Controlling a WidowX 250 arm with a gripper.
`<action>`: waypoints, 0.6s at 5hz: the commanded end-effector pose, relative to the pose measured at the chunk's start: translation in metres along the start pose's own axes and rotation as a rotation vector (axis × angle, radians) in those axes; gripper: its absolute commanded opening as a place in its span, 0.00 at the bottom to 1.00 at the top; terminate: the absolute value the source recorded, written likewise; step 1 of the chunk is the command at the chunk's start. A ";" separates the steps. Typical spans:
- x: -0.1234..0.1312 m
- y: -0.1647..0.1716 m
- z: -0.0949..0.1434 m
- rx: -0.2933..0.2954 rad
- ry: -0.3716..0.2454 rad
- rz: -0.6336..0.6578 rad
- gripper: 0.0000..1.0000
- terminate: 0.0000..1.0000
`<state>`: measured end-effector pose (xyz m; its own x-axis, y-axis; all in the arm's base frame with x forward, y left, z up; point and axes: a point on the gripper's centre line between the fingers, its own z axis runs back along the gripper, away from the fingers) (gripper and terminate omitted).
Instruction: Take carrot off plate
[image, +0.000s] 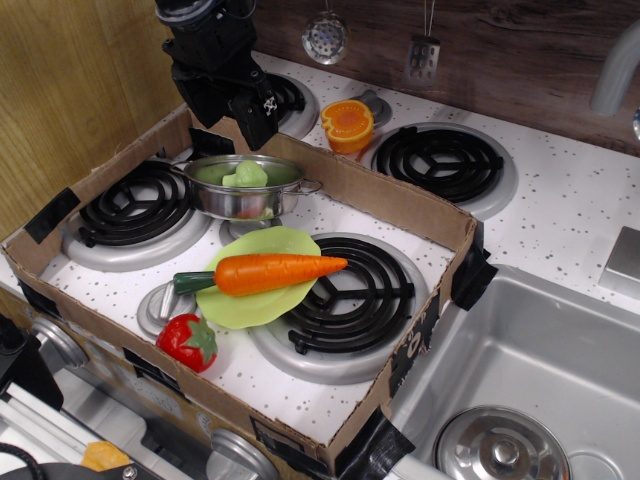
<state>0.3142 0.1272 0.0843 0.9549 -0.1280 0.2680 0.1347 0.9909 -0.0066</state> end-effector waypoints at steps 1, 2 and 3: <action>0.000 0.000 0.000 0.000 0.000 0.000 1.00 0.00; 0.003 -0.003 0.006 0.039 -0.031 0.098 1.00 0.00; 0.003 -0.010 0.011 0.061 -0.061 0.114 1.00 0.00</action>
<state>0.3075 0.1131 0.0805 0.9593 0.0131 0.2822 -0.0141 0.9999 0.0017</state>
